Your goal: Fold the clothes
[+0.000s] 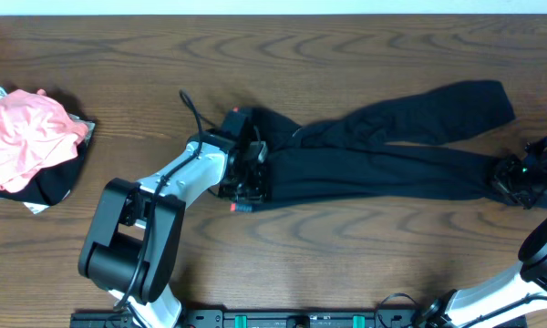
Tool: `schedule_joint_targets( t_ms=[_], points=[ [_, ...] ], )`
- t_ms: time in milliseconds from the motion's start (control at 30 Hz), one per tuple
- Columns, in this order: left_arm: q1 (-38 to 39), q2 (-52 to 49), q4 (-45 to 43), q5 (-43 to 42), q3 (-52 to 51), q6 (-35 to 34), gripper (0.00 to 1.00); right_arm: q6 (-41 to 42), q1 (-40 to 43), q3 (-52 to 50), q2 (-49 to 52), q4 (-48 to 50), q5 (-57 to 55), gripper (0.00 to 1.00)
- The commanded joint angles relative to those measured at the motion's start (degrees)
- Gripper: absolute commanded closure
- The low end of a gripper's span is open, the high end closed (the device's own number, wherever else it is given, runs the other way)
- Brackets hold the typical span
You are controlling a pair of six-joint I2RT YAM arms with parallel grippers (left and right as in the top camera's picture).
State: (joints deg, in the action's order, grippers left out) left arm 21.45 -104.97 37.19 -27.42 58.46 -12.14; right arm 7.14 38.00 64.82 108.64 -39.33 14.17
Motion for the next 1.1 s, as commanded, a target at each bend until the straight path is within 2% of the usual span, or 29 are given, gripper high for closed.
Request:
schedule_joint_targets(
  t_ms=[0, 133, 267, 433, 600, 800, 867, 967, 1067],
  points=[
    [-0.1, -2.3, 6.6, -0.7, -0.2, -6.0, 0.65, -0.6, -0.5, -0.9, 1.3, -0.5, -0.7, 0.82],
    [-0.1, -2.5, 16.3, -0.8, -0.2, -5.7, 0.65, -0.6, -0.5, -0.9, 1.3, -0.3, -0.7, 0.82],
    [-0.1, -2.5, 19.8, -0.8, -0.2, -5.5, 0.65, -0.5, -0.5, -0.9, 1.3, -0.6, -0.7, 0.81],
    [-0.2, -2.0, 15.5, -0.1, 0.0, -2.8, 0.66, -0.1, -0.5, -0.8, 1.3, -0.9, 1.6, 0.84],
    [-0.7, 0.8, 14.3, 1.6, 3.9, 0.6, 0.66, -2.5, -0.6, 2.8, 0.3, -3.1, 8.6, 0.74],
    [-2.3, 6.5, 14.2, 7.3, 8.7, 1.8, 0.64, -2.7, -0.6, 11.8, -6.6, -8.2, 8.7, 0.72],
    [-3.3, 8.5, 13.1, 8.1, 9.2, 2.0, 0.6, -2.7, -0.6, 14.2, -10.0, -7.8, 8.5, 0.71],
    [-4.9, 10.5, 10.5, 10.7, 9.1, 2.0, 0.59, -2.7, -0.9, 16.2, -13.4, -5.9, 8.3, 0.69],
    [-6.9, 10.7, 6.0, 13.6, 9.1, 1.8, 0.46, -2.7, -2.0, 16.3, -14.2, -3.8, 8.3, 0.63]
  ],
)
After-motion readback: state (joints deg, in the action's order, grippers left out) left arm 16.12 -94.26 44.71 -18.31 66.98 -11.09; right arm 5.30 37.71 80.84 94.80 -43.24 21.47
